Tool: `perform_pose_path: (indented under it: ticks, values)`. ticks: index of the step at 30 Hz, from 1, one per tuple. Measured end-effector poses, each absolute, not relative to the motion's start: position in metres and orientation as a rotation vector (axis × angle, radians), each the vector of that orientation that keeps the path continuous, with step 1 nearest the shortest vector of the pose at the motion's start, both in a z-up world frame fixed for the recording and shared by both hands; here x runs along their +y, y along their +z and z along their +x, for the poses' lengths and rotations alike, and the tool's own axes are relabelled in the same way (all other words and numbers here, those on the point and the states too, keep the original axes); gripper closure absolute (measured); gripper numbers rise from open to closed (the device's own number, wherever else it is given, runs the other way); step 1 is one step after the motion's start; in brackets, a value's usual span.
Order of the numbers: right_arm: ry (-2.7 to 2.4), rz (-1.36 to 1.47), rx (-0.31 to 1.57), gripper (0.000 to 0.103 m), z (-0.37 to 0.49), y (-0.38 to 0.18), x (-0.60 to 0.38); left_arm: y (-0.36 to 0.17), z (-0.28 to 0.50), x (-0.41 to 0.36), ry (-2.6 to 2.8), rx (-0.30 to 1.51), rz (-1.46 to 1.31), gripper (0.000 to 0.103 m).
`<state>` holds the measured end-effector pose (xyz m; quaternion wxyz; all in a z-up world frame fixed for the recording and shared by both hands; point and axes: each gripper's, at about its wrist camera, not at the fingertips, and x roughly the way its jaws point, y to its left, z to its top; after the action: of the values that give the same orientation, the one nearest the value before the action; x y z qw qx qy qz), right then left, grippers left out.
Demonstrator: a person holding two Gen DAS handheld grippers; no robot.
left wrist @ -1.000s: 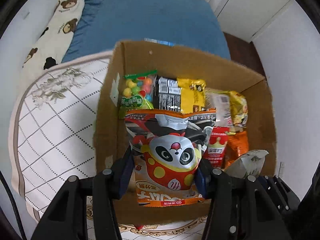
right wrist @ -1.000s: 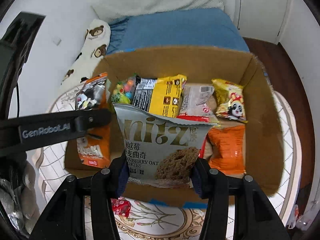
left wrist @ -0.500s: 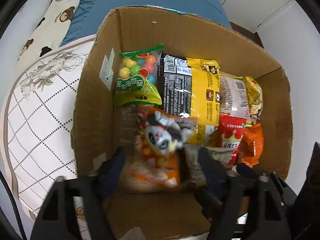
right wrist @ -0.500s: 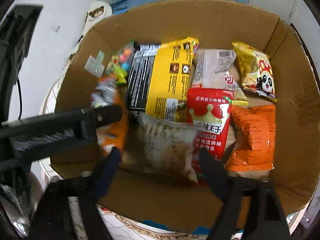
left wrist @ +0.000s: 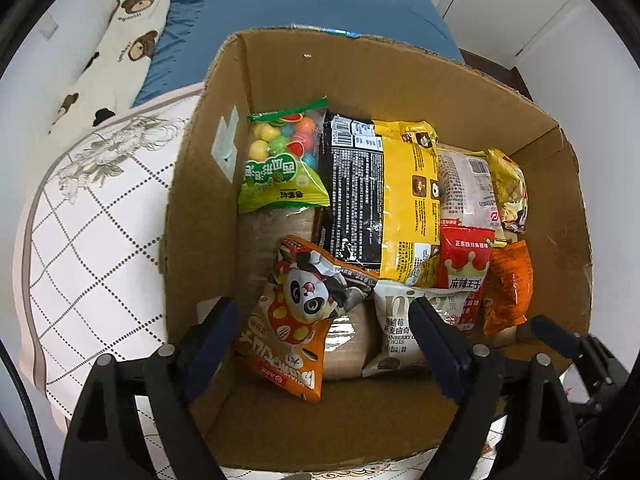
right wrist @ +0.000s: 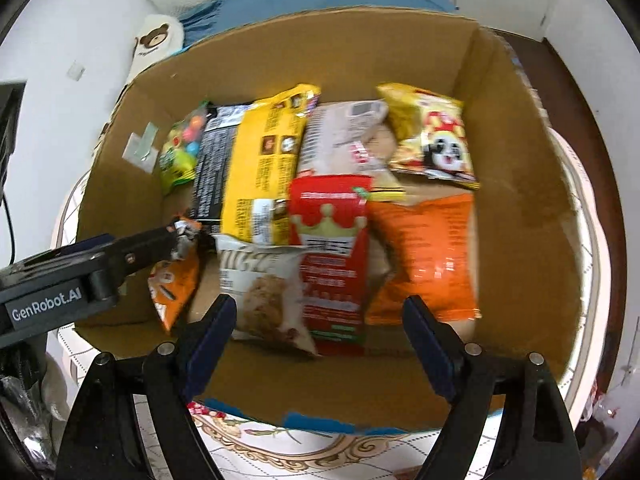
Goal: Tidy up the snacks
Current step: 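Carry both packets into the cardboard box and open both tools, then grasp the white Franzzi cookie packet with left tool while right tool grasps the brown packet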
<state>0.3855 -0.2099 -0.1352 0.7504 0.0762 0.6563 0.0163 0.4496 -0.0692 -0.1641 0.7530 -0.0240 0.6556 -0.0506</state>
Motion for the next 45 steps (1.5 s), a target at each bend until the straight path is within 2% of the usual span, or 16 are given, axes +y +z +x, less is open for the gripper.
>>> perform_pose_path:
  ticks: [11, 33, 40, 45]
  values:
    - [-0.034, 0.099, 1.324, 0.016, 0.366, -0.095, -0.221, -0.119, 0.417, -0.073, -0.110, 1.263, -0.005, 0.016]
    - [-0.005, 0.095, 1.067, 0.016, 0.265, 0.026, -0.220, -0.021, 0.304, -0.072, -0.142, 0.980, -0.001, 0.016]
    - [0.012, 0.151, 1.049, 0.016, 0.225, 0.044, -0.225, -0.022, 0.270, -0.075, -0.140, 0.997, 0.013, 0.016]
    - [-0.009, 0.223, 1.143, 0.016, 0.184, 0.015, -0.250, -0.075, 0.235, -0.099, -0.208, 1.150, 0.055, 0.016]
